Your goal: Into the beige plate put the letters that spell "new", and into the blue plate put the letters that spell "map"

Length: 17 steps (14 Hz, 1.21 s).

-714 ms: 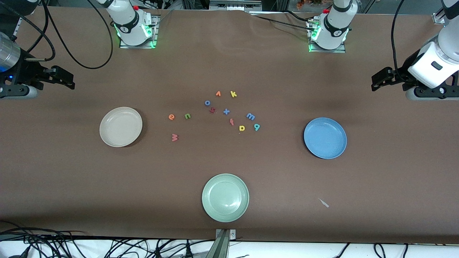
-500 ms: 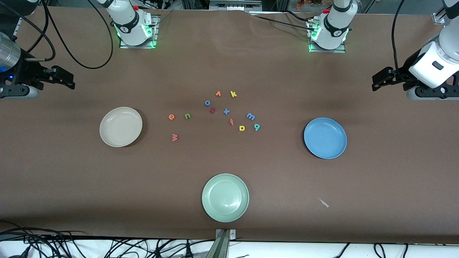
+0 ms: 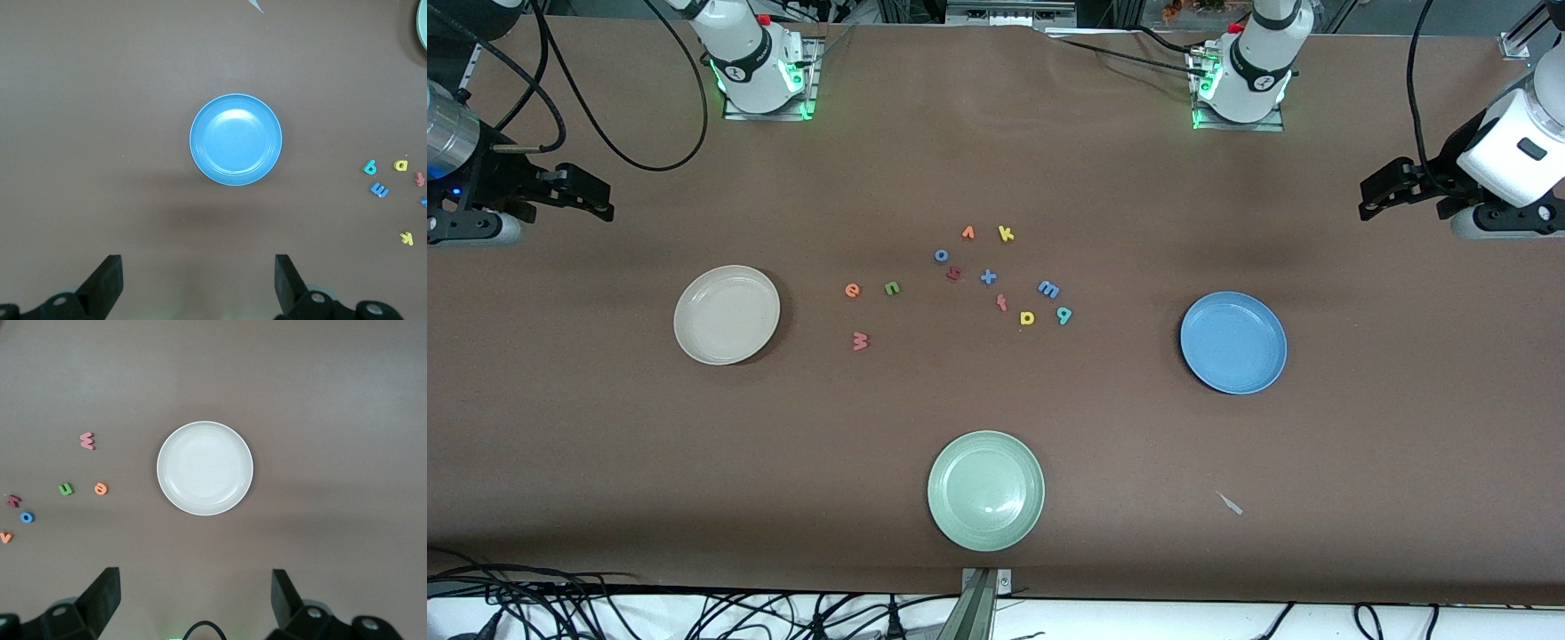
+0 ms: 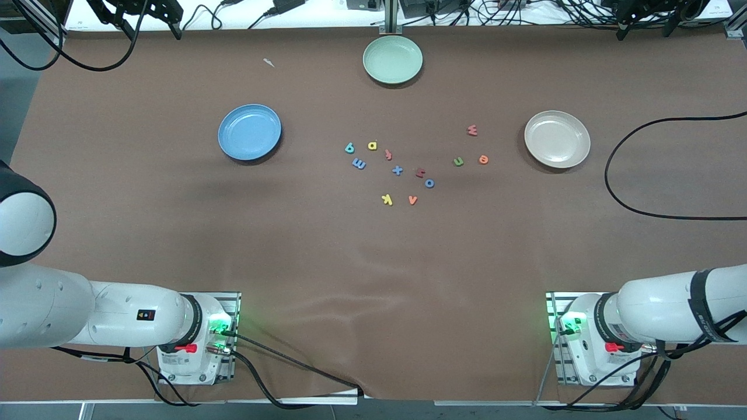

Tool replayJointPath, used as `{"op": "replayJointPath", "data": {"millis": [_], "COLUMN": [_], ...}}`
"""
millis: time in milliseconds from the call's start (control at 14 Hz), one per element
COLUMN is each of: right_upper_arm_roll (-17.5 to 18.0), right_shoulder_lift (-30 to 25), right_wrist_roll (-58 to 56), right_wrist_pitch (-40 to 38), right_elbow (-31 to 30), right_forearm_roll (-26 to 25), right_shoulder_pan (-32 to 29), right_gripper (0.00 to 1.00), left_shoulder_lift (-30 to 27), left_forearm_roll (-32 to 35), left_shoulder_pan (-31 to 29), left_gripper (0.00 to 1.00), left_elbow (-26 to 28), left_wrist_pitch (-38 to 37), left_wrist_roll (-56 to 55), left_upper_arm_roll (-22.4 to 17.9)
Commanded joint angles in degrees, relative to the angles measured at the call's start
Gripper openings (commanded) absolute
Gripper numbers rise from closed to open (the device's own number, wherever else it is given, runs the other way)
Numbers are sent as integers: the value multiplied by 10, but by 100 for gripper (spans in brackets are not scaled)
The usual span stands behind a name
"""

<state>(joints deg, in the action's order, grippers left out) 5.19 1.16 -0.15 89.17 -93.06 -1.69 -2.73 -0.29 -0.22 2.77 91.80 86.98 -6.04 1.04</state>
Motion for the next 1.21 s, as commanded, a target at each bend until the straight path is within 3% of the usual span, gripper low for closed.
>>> {"op": "replayJointPath", "data": {"millis": [0,1143], "right_upper_arm_roll": [1,1], "right_shoulder_lift": [-7,-7], "right_wrist_roll": [-6,-6], "right_wrist_pitch": [-4,-4], "right_elbow": [-7,-7], "right_forearm_roll": [12,12], "right_shoulder_pan": [-3,-3], "right_gripper": [100,100], "left_shoulder_lift": [-4,-4], "left_forearm_roll": [14,34], "left_shoulder_pan": [-3,-11], "left_gripper": [100,100], "left_elbow": [-7,-7], "left_wrist_pitch": [-15,-12], "left_wrist_roll": [10,13], "left_upper_arm_roll": [1,4]}}
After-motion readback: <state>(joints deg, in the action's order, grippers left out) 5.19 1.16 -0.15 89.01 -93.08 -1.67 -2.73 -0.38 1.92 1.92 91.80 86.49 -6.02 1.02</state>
